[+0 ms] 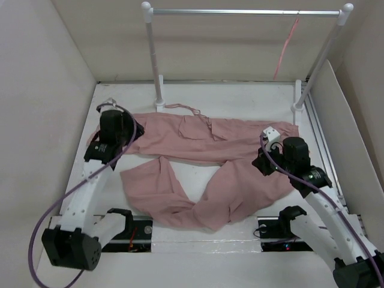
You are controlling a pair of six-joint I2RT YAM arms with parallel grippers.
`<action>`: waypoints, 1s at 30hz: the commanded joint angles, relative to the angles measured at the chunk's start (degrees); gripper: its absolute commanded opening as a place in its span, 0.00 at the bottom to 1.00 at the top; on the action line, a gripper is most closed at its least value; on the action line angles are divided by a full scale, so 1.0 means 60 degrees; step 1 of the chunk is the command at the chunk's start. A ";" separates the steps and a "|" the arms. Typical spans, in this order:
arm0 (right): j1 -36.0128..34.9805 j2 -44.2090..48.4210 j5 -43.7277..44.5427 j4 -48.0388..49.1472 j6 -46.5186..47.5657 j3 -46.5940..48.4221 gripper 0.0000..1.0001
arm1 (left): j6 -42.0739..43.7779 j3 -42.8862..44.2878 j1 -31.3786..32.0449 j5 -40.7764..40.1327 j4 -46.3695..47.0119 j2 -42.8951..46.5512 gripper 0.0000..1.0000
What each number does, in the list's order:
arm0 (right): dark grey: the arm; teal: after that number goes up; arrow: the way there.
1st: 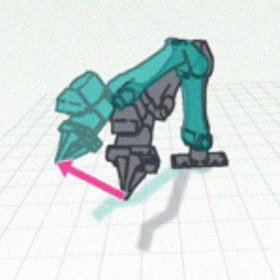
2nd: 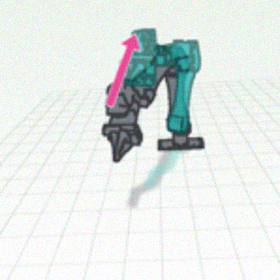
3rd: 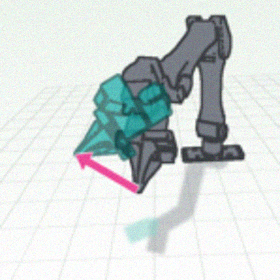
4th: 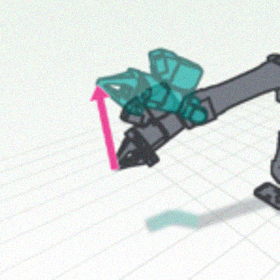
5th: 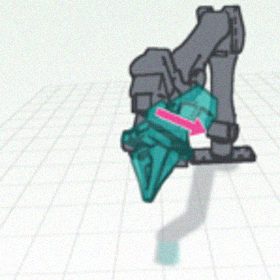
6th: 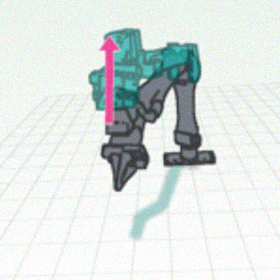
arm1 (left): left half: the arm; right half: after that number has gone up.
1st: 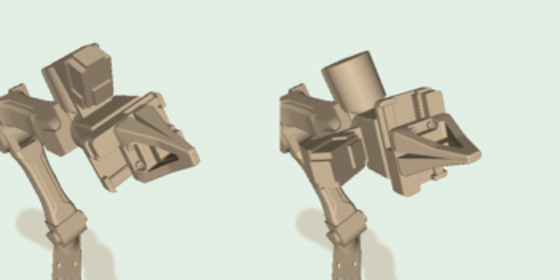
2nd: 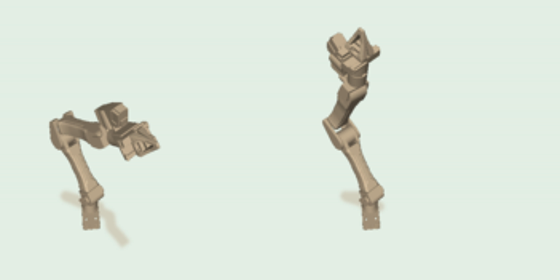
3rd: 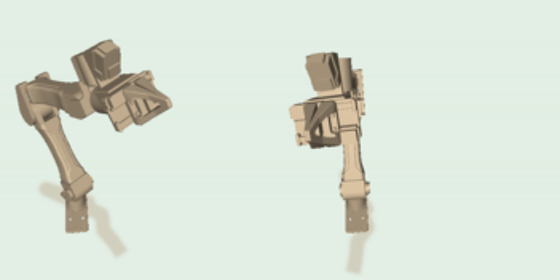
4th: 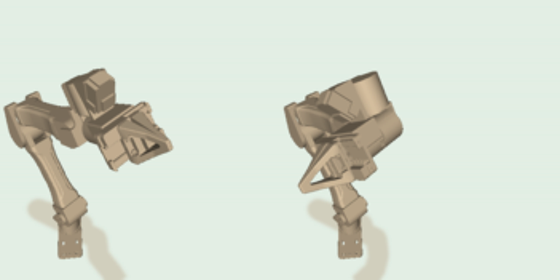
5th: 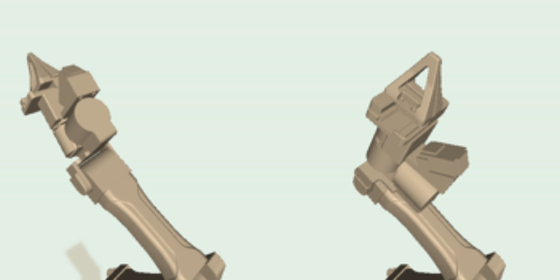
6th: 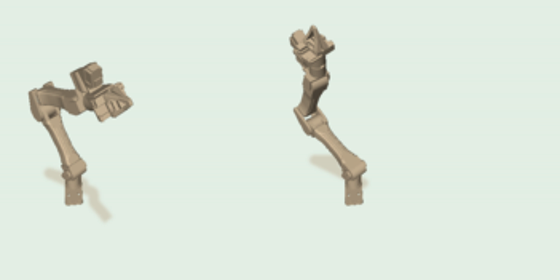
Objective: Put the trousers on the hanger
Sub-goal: Flatten out the trousers at the center of the board.
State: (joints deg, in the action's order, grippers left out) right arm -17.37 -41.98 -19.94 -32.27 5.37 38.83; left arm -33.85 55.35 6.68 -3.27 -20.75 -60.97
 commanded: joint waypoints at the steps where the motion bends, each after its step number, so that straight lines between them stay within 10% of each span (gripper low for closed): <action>1: -0.0094 0.0301 -0.0425 0.0018 0.0058 -0.0085 0.15 | -0.0042 -0.0773 0.0876 0.0823 -0.1968 -0.0018 0.44; 7: -0.0094 0.0024 -0.1245 -0.0100 0.0555 0.0164 0.48 | -0.1910 0.0324 0.4169 -0.1881 -0.4415 -0.0618 0.52; 11: -0.0970 -0.0678 -0.2619 0.0558 0.0863 0.0194 0.09 | -0.2869 0.0925 0.3929 -0.2912 -0.4439 -0.0022 0.53; 16: -0.4908 -0.2508 -0.1001 0.1948 0.0279 0.1115 0.00 | -0.2066 0.2870 0.3152 -0.2839 -0.3338 0.0977 0.52; 23: -0.8131 -0.6486 0.0670 0.3619 -0.0791 0.3384 0.61 | -0.0586 0.6240 0.2637 -0.2401 -0.3588 0.0245 0.52; 30: -0.9380 -1.0154 0.0980 0.3402 -0.0821 0.6459 0.70 | 0.0000 0.7647 0.2637 -0.2195 -0.3147 -0.0032 0.53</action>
State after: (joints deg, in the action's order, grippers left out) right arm -71.77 -98.91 -16.43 -13.87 1.19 71.48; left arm -37.41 97.08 22.52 -17.37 -41.15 -59.27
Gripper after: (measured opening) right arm 0.691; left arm 0.527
